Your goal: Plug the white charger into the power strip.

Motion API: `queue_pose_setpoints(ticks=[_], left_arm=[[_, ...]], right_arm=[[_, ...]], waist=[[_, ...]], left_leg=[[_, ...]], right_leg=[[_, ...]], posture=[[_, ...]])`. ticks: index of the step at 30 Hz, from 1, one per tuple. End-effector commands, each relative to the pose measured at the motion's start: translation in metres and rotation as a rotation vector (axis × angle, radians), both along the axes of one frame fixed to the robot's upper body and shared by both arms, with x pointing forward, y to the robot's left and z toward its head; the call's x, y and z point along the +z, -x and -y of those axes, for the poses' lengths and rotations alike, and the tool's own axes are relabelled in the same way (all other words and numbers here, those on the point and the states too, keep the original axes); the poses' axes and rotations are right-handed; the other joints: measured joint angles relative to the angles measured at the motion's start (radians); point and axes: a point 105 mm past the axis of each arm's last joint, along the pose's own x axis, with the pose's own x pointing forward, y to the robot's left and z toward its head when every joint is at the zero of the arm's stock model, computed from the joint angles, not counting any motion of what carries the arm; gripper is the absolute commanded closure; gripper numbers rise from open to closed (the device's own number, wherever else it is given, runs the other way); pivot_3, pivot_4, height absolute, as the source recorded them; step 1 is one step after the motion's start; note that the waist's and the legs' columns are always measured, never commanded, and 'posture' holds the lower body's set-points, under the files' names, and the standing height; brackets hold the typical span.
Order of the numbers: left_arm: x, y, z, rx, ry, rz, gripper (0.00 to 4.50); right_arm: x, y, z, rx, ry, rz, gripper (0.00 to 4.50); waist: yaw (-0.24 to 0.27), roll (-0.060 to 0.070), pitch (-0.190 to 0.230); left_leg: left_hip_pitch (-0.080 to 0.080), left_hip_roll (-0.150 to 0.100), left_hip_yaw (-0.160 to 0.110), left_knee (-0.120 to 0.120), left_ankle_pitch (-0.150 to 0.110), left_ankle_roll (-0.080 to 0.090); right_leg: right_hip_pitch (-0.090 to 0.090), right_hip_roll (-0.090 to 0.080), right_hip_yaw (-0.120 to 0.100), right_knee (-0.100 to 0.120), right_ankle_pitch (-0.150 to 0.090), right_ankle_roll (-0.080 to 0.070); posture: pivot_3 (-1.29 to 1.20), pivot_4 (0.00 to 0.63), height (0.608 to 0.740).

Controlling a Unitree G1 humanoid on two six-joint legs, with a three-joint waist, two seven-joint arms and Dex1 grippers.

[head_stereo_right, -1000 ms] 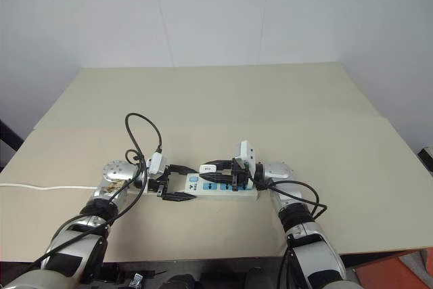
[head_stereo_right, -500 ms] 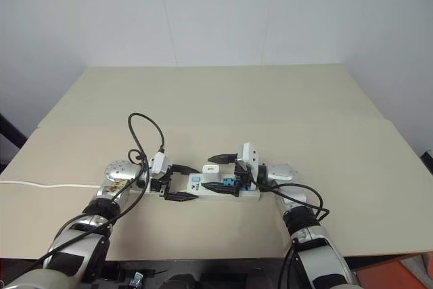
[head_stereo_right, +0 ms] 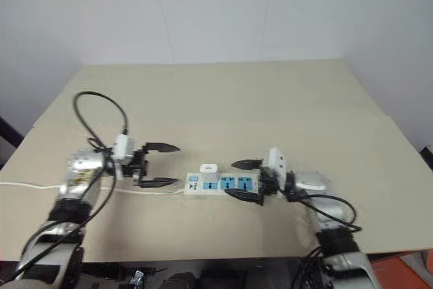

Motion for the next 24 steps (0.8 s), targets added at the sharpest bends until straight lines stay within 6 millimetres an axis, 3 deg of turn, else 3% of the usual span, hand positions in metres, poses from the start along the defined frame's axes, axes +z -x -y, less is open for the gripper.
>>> queue_pose_setpoints(ticks=[1, 7, 10, 15, 24], left_arm=[[0.015, 0.011, -0.021, 0.059, 0.013, 0.013, 0.02], [-0.002, 0.035, -0.052, 0.144, -0.092, -0.068, 0.02], [-0.003, 0.048, -0.055, 0.159, -0.083, -0.079, 0.02], [-0.006, 0.053, -0.053, 0.199, -0.066, -0.085, 0.02], [-0.002, 0.047, -0.048, 0.199, -0.054, -0.081, 0.02]], right_arm=[[0.036, 0.013, 0.025, -0.037, 0.031, 0.095, 0.00], [0.045, 0.040, 0.076, -0.152, 0.245, 0.058, 0.00], [0.040, 0.051, 0.099, -0.206, 0.350, -0.012, 0.00], [0.035, 0.051, 0.120, -0.258, 0.353, -0.022, 0.00], [0.031, 0.039, 0.134, -0.330, 0.438, 0.022, 0.00]], waist=[[0.002, 0.001, 0.001], [0.006, -0.001, 0.005], [0.007, -0.003, 0.008], [0.007, -0.007, 0.011], [0.007, -0.007, 0.013]], left_leg=[[0.000, 0.000, 0.000, -0.001, 0.000, 0.000], [0.000, 0.001, 0.001, -0.002, 0.000, 0.000], [0.000, 0.001, 0.001, -0.002, 0.000, 0.000], [0.002, 0.004, 0.002, -0.002, -0.001, 0.001], [0.002, 0.002, 0.004, -0.003, -0.001, 0.000]], right_leg=[[0.000, 0.000, 0.000, -0.001, 0.000, 0.000], [0.002, 0.000, -0.001, -0.003, -0.001, 0.000], [0.002, 0.000, -0.001, -0.003, -0.001, 0.000], [0.005, -0.001, -0.001, -0.003, -0.002, 0.002], [0.004, -0.001, -0.001, -0.003, 0.000, -0.001]], posture=[[0.00, 0.150, 0.740], [0.00, 0.150, 0.740], [0.00, 0.150, 0.740], [0.00, 0.150, 0.740], [0.00, 0.150, 0.740]])
